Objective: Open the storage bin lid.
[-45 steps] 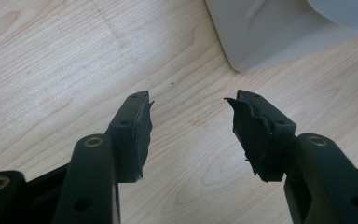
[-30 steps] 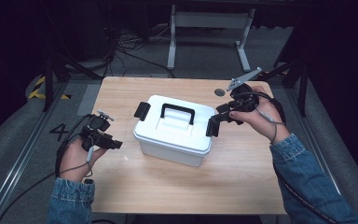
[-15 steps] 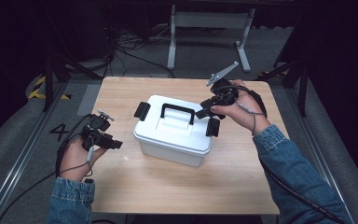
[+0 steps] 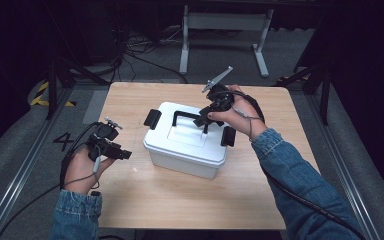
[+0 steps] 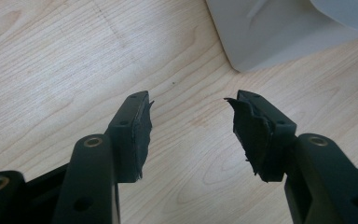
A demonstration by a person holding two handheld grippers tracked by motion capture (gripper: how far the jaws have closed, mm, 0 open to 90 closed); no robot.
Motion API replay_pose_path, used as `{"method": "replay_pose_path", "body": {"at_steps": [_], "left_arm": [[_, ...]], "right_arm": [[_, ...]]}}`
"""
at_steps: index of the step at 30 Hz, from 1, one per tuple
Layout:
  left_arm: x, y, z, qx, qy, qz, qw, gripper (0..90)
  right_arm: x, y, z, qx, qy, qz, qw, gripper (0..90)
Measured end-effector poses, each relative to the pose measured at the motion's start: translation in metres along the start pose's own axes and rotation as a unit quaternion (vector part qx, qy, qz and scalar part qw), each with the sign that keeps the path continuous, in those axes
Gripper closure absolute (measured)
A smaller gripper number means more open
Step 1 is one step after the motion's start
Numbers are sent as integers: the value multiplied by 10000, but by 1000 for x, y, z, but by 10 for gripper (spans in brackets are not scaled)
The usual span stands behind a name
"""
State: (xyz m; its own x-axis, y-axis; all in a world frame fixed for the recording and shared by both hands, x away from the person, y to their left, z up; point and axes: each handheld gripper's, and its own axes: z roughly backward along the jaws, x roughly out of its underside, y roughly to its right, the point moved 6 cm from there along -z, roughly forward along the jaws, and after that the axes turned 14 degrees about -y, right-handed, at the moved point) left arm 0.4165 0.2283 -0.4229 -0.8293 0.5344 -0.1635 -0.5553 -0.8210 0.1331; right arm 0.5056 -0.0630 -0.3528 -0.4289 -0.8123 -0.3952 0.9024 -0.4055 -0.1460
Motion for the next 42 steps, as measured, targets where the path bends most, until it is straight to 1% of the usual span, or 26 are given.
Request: {"method": "replay_pose_path", "body": {"at_steps": [3,6,9,10,11,12,15,16,18,20,21,24,27,28,30,35,38,42], "left_arm": [[0,0,0,-41,4,-27,10000,470],[-1,1,0,5,-10,-9,10000,469],[-1,1,0,2,-10,-14,10000,469],[-1,1,0,4,-10,-19,10000,469],[-1,1,0,4,-10,-19,10000,469],[-1,1,0,12,-5,-16,10000,469],[-1,1,0,13,-2,-20,10000,469],[-1,1,0,13,-2,-20,10000,468],[-1,1,0,8,-5,-26,10000,468],[-1,1,0,10,-5,-26,10000,468],[-1,1,0,11,-3,-24,10000,468],[-1,1,0,-7,-7,-46,10000,468],[-2,2,0,-4,-1,-45,10000,468],[-2,2,0,-3,-11,-44,10000,468],[-2,2,0,-7,-16,-53,10000,468],[-2,2,-1,6,-13,-45,10000,468],[-2,2,-1,7,-9,-41,10000,468],[-2,2,-1,9,-5,-45,10000,468]], "right_arm": [[-7,-1,-7,-17,-58,50,10000,509],[-13,-1,-12,-28,-121,84,9999,534],[-17,-1,-16,-7,-195,104,9998,553],[-18,-1,-18,-23,-233,118,9997,579],[-18,-1,-18,-23,-233,118,9997,579],[-19,-2,-20,-2,-282,135,9995,611],[-20,-2,-20,9,-310,179,9994,663],[-20,-2,-20,9,-310,179,9994,663],[-21,-3,-18,71,-318,211,9992,722],[-22,-6,-15,109,-293,280,9991,773],[-23,-7,-13,118,-290,313,9990,784],[-24,-15,-10,89,-390,497,9980,819],[-25,-21,-9,64,-466,638,9969,836],[-25,-22,-9,92,-483,682,9965,839],[-25,-23,-9,101,-481,715,9962,840],[-26,-23,-7,60,-442,765,9961,844],[-27,-23,-6,102,-425,782,9960,845],[-30,-24,2,132,-336,767,9964,846]]}}
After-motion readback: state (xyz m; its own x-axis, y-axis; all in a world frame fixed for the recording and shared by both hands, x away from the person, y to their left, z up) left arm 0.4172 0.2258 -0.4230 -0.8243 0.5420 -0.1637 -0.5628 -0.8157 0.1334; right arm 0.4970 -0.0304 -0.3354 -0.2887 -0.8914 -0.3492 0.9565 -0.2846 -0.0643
